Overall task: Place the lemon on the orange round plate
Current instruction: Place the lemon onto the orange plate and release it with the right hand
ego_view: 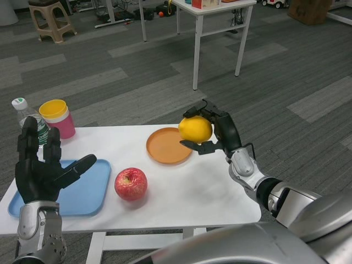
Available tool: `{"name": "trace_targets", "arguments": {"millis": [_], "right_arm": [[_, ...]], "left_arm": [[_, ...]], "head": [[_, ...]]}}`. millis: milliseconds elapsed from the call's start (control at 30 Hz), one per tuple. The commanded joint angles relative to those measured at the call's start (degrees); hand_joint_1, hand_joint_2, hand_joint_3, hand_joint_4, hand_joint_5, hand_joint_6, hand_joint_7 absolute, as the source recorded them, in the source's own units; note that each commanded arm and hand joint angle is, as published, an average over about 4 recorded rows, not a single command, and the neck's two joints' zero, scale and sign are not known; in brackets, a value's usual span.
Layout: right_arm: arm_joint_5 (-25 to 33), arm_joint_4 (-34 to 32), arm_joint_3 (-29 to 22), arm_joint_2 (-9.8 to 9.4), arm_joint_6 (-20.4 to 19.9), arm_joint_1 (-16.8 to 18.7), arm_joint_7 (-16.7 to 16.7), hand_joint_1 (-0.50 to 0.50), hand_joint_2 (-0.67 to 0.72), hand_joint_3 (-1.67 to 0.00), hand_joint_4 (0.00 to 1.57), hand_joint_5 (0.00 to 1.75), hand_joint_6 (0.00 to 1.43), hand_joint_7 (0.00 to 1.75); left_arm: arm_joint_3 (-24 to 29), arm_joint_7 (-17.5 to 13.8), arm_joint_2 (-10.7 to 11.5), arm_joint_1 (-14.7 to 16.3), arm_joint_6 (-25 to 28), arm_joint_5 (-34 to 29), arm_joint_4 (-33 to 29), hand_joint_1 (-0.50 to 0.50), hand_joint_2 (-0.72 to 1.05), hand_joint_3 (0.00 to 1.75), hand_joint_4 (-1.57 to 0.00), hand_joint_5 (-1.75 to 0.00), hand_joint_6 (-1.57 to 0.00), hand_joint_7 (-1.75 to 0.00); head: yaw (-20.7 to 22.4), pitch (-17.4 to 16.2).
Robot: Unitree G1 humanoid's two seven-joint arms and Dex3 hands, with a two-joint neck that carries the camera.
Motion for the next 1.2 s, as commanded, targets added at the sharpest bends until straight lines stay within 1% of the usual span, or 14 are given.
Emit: {"name": "trace_targets", "arguments": {"millis": [33, 400, 567, 600, 667, 700, 767, 833, 867, 933, 1000, 1100, 1200], "right_arm": [[0.2, 0.3, 0.1, -0.13, -0.8, -0.8, -0.5, -0.38, -0.6, -1.11, 1.0, 1.36, 1.2, 1.61], [0.2, 0.7, 0.2, -0.17, -0.8, -0.9, -0.6, -0.38, -0.6, -1.11, 1.0, 1.36, 1.2, 1.61], [-0.1, 2.7, 1.2, -0.17, -0.6, -2.3, -1.5, -0.38, -0.6, -1.11, 1.04, 1.36, 1.21, 1.61], [-0.5, 3.9, 1.7, -0.1, -0.6, -3.2, -2.1, -0.38, -0.6, -1.11, 1.06, 1.36, 1.21, 1.61], [-1.3, 7.2, 3.3, 0.25, -0.5, -5.5, -3.8, -0.38, -0.6, -1.11, 1.14, 1.36, 1.24, 1.61], [-1.7, 9.4, 4.6, 0.53, -0.4, -7.3, -5.0, -0.39, -0.6, -1.11, 1.18, 1.36, 1.25, 1.61], [-1.9, 12.1, 6.8, 0.99, -0.3, -9.6, -6.6, -0.41, -0.6, -1.11, 1.26, 1.41, 1.26, 1.61], [-2.3, 14.6, 9.3, 1.46, -0.1, -12.6, -9.2, -0.42, -0.6, -1.11, 1.31, 1.45, 1.28, 1.62], [-2.5, 16.0, 10.9, 1.72, 0.2, -14.4, -10.6, -0.42, -0.6, -1.13, 1.34, 1.45, 1.28, 1.64], [-2.7, 17.3, 12.4, 1.94, 0.7, -16.0, -11.9, -0.42, -0.6, -1.17, 1.4, 1.45, 1.28, 1.68], [-2.7, 18.7, 14.3, 2.25, 2.0, -17.7, -13.3, -0.42, -0.6, -1.19, 1.46, 1.45, 1.29, 1.68], [-2.7, 21.5, 18.1, 3.32, 5.4, -21.2, -15.5, -0.42, -0.6, -1.19, 1.53, 1.45, 1.31, 1.64], [-2.7, 23.6, 21.9, 4.53, 8.6, -24.1, -16.6, -0.42, -0.6, -1.19, 1.54, 1.45, 1.29, 1.68]], "left_arm": [[0.5, 0.2, 0.5, 0.7, -0.7, 0.6, -0.3, 0.5, 0.34, 0.09, 0.0, -0.31, 0.0, -0.14], [0.5, 0.2, 0.6, 0.6, -0.6, 0.6, 0.0, 0.5, 0.34, 0.09, 0.0, -0.31, 0.0, -0.14], [0.5, 0.2, 0.6, 0.3, -0.6, 0.6, 0.1, 0.5, 0.34, 0.09, 0.0, -0.31, 0.0, -0.14], [0.4, 0.2, 0.6, 0.2, -0.6, 0.5, 0.1, 0.5, 0.34, 0.09, 0.0, -0.31, 0.0, -0.14], [0.1, 0.2, 0.6, 0.0, -0.6, 0.5, 0.2, 0.5, 0.34, 0.09, 0.0, -0.31, 0.0, -0.14], [-0.1, 0.2, 0.6, -0.2, -0.6, 0.5, 0.3, 0.5, 0.34, 0.09, 0.0, -0.31, 0.0, -0.14], [-0.2, 0.2, 0.6, -0.3, -0.6, 0.5, 0.4, 0.5, 0.34, 0.09, 0.0, -0.31, 0.0, -0.14], [-0.3, 0.2, 0.6, -0.4, -0.6, 0.5, 0.6, 0.5, 0.34, 0.09, 0.0, -0.31, 0.0, -0.14], [-0.4, 0.2, 0.6, -0.5, -0.6, 0.5, 0.6, 0.5, 0.34, 0.09, 0.0, -0.31, 0.0, -0.14], [-0.6, 0.2, 0.5, -0.6, -0.6, 0.5, 0.7, 0.5, 0.34, 0.09, 0.0, -0.31, 0.0, -0.14], [-0.7, 0.2, 0.4, -0.6, -0.6, 0.4, 0.7, 0.5, 0.34, 0.09, 0.0, -0.31, 0.0, -0.14], [-0.7, 0.2, 0.1, -0.5, -0.6, 0.4, 0.8, 0.5, 0.34, 0.09, 0.0, -0.31, 0.0, -0.14], [-0.7, 0.2, -0.1, -0.5, -0.6, 0.4, 0.8, 0.5, 0.34, 0.09, 0.0, -0.31, 0.0, -0.14]], "head": [[-0.1, 0.0], [-0.1, -0.1], [-1.6, -0.2], [-1.8, -0.2], [-2.0, -0.3], [-2.0, -0.3], [-2.0, -0.3], [-2.0, -0.3], [-2.0, -0.3], [-2.0, -0.3], [-1.8, -0.8], [-2.2, -1.4], [-3.5, -1.8]]}}
